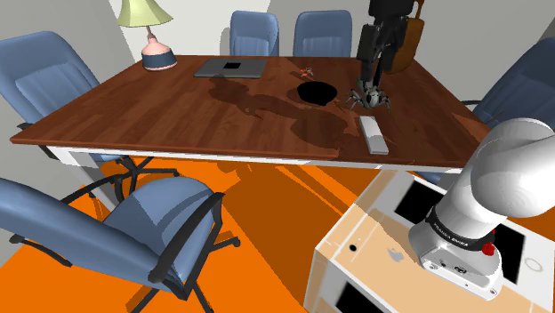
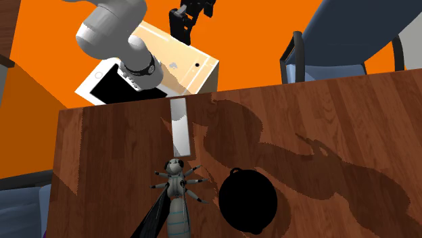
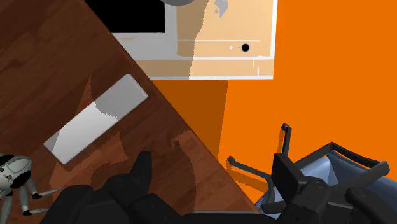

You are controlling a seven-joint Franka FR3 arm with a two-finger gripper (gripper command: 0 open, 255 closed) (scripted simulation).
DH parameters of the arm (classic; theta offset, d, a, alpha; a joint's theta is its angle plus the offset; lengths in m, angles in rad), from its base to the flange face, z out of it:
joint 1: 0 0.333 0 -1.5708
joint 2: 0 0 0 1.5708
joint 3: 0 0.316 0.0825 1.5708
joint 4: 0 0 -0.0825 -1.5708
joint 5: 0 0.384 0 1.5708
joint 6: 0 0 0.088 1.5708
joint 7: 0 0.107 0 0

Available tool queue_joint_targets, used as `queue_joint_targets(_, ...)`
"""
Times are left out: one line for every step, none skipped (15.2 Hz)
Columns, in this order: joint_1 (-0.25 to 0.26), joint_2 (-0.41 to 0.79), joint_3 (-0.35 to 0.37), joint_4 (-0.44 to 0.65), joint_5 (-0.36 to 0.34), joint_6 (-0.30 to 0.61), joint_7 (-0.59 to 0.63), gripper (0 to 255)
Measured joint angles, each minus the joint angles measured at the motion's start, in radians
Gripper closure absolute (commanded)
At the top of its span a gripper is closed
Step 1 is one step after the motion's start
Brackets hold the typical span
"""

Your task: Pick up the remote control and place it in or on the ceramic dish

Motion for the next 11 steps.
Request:
queue_joint_targets(0.0,0.0,0.0,0.0,0.0,0.0,0.0,0)
queue_joint_targets(-0.006,0.0,-0.002,-0.013,-0.003,0.013,0.006,0)
queue_joint_targets(-0.017,0.001,-0.008,-0.029,-0.009,0.033,0.012,0)
queue_joint_targets(-0.029,0.0,-0.013,-0.052,-0.014,0.058,0.021,0)
queue_joint_targets(-0.04,0.002,-0.016,-0.083,-0.018,0.092,0.034,0)
queue_joint_targets(-0.054,0.011,-0.021,-0.102,-0.024,0.124,0.046,0)
queue_joint_targets(-0.067,0.005,-0.026,-0.128,-0.029,0.148,0.058,0)
queue_joint_targets(-0.081,0.006,-0.034,-0.157,-0.037,0.18,0.067,0)
queue_joint_targets(-0.096,0.012,-0.04,-0.182,-0.044,0.214,0.078,0)
queue_joint_targets(-0.11,0.012,-0.045,-0.205,-0.049,0.242,0.092,0)
queue_joint_targets(-0.125,0.023,-0.052,-0.225,-0.056,0.275,0.103,0)
